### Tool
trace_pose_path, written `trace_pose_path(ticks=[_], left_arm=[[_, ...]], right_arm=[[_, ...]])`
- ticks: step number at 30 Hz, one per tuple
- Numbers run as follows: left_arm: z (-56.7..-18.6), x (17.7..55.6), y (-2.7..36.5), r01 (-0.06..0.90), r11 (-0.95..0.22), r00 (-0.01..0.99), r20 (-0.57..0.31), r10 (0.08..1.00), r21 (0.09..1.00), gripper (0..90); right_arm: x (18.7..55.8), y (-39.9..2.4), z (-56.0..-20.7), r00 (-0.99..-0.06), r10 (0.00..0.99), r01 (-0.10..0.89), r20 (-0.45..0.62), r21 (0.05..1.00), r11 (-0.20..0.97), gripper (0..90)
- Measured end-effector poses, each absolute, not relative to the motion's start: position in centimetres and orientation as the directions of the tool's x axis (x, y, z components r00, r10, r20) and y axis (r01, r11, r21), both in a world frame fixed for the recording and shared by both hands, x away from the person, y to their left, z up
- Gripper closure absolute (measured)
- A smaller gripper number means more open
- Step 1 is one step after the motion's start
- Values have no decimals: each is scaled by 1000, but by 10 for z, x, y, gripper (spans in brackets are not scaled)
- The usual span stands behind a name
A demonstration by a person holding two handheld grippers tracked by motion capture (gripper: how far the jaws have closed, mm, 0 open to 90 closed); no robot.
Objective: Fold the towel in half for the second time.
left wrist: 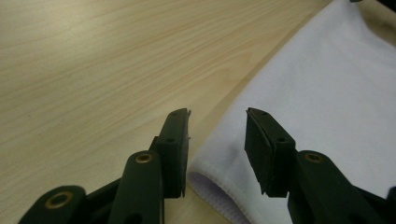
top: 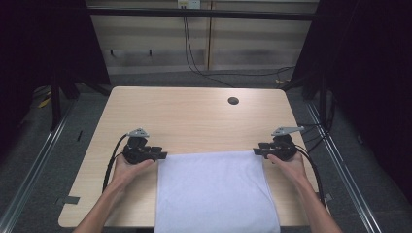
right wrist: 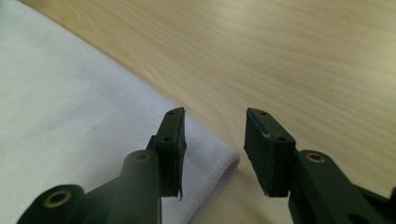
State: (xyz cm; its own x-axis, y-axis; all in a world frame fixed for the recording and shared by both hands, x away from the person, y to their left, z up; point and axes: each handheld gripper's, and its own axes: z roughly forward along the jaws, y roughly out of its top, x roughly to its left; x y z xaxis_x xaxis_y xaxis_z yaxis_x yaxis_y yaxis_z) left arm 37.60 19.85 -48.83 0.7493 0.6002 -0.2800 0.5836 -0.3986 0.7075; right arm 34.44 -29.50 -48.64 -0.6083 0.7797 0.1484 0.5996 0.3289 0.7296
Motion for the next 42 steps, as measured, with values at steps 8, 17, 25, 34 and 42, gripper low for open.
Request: trace_pose_path(ticks=[8, 17, 25, 34, 42], left_arm=[[-498, 377, 204, 594, -419, 757, -301, 580, 686, 518], [-499, 371, 200, 556, -472, 807, -309, 503, 684, 853], [-483, 378, 203, 544, -413, 802, -308, 511, 730, 866], [-457, 389, 196, 501, -366, 811, -278, 515, 785, 867], [-426, 409, 195, 452, -351, 814, -219, 538, 820, 868]], right_arm=[[348, -285, -502, -613, 780, 623, 128, 686, 377, 601], [342, -286, -501, -612, 774, 633, 162, 687, 357, 833], [338, -295, -479, -592, 788, 608, 172, 737, 296, 849], [344, -308, -446, -586, 791, 540, 179, 814, 215, 855], [364, -310, -430, -566, 804, 525, 179, 831, 185, 858]])
